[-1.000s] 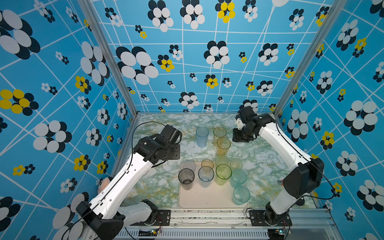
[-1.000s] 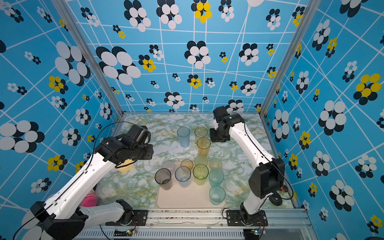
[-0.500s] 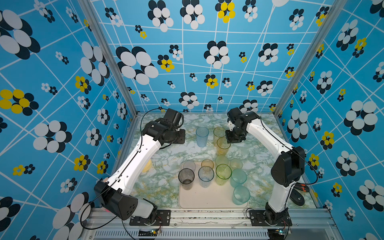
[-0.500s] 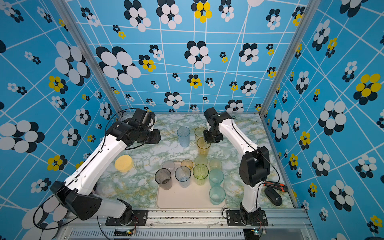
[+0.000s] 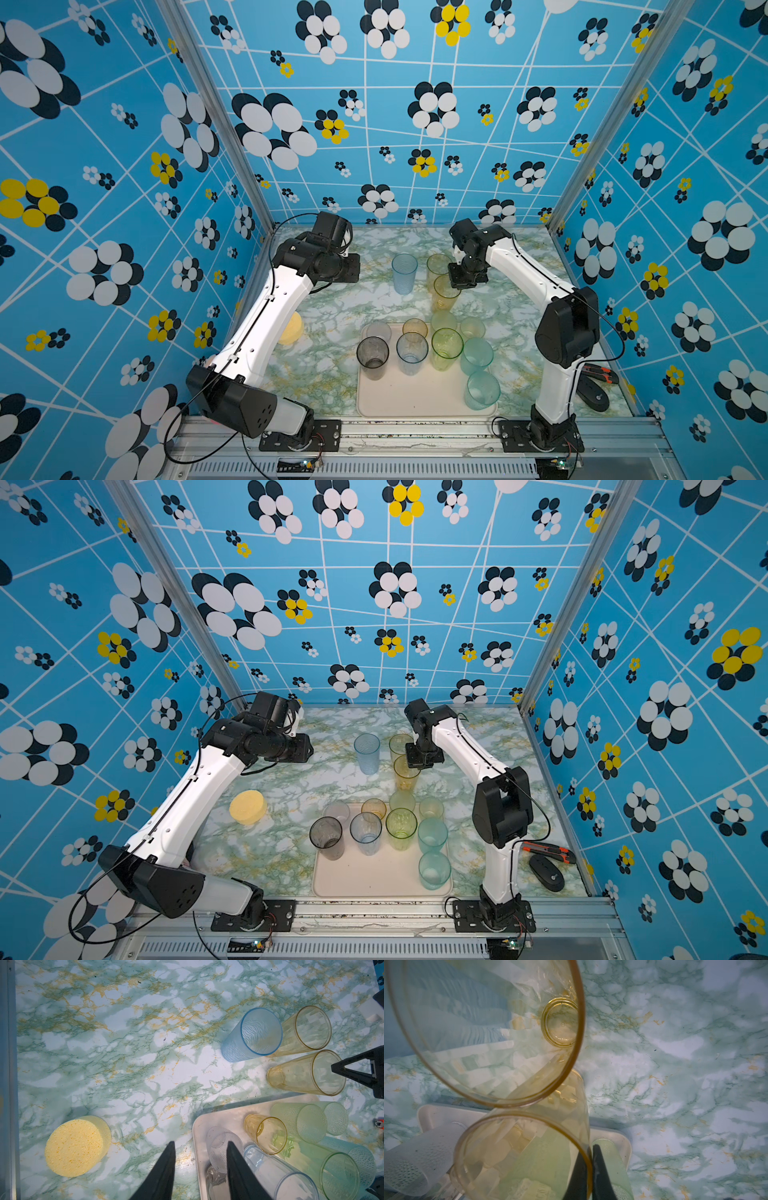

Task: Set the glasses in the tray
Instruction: 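Lift the amber cup and carry it over the tray with the right gripper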

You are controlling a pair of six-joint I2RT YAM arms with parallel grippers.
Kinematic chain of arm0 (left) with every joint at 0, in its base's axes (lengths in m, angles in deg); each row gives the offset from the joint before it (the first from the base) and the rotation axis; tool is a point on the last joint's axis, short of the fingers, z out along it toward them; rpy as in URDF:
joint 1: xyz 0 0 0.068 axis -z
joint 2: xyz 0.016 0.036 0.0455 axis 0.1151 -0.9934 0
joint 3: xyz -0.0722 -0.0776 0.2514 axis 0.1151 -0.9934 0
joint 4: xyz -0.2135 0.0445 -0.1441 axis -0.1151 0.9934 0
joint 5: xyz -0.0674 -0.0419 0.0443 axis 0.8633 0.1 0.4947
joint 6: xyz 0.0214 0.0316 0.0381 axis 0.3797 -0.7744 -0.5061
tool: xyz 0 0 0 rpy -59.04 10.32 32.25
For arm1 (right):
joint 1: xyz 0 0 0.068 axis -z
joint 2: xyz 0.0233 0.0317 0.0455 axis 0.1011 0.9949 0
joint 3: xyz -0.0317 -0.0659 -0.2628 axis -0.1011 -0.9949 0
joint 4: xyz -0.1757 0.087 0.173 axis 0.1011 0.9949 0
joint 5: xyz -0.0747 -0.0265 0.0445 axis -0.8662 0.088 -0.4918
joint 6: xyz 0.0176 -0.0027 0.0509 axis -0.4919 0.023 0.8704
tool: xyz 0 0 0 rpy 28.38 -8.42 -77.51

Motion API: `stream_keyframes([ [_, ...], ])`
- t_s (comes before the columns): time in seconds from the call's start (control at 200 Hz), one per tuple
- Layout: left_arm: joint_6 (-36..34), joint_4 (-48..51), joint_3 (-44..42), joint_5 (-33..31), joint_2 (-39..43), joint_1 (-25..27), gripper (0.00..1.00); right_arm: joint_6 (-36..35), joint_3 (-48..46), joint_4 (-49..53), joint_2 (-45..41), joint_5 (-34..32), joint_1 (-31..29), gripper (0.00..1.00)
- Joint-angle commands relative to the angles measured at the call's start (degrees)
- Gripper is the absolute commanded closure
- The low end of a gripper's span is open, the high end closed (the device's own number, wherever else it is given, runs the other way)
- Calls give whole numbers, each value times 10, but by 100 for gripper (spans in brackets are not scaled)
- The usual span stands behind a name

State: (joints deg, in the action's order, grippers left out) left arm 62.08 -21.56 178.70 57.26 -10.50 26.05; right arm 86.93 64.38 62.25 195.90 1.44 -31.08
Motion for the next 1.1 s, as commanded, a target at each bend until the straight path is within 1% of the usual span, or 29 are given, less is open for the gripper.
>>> stream_keyframes([
  [0.0,-16,13,6,16,-1,-6,58,3,15,22,-41,-27,-5,100],
  [0.195,-20,13,-3,21,5,-7,58,-3,31,75,-137,-79,-7,100],
  [0.275,-20,6,-13,21,10,-7,58,-4,40,77,-193,-86,-11,100],
  [0.385,-23,-3,-24,25,9,-8,58,-22,43,73,-267,-86,-45,100],
  [0.49,-24,-13,-30,28,4,-7,58,-50,43,103,-330,-97,-122,100],
  [0.54,-24,-18,-29,31,0,-7,58,-62,37,112,-357,-85,-159,100],
  [0.575,-23,-23,-29,34,-4,-7,58,-62,26,114,-380,-84,-196,100],
  [0.63,-23,-30,-26,39,-12,-7,58,-51,10,126,-410,-60,-249,100],
  [0.705,-20,-34,-17,45,-25,-7,58,-24,-14,136,-437,-52,-315,100],
  [0.775,-17,-37,-5,45,-36,-4,58,9,-41,151,-451,-64,-381,100],
  [0.865,-16,-36,12,40,-47,0,58,47,-82,165,-452,-96,-468,100],
  [0.93,-17,-31,26,34,-54,6,58,63,-105,158,-450,-104,-498,100],
  [0.975,-17,-28,33,30,-57,9,58,72,-145,143,-450,-105,-511,100],
  [1.095,-16,-21,51,24,-67,17,58,81,-216,95,-457,-118,-517,100],
])
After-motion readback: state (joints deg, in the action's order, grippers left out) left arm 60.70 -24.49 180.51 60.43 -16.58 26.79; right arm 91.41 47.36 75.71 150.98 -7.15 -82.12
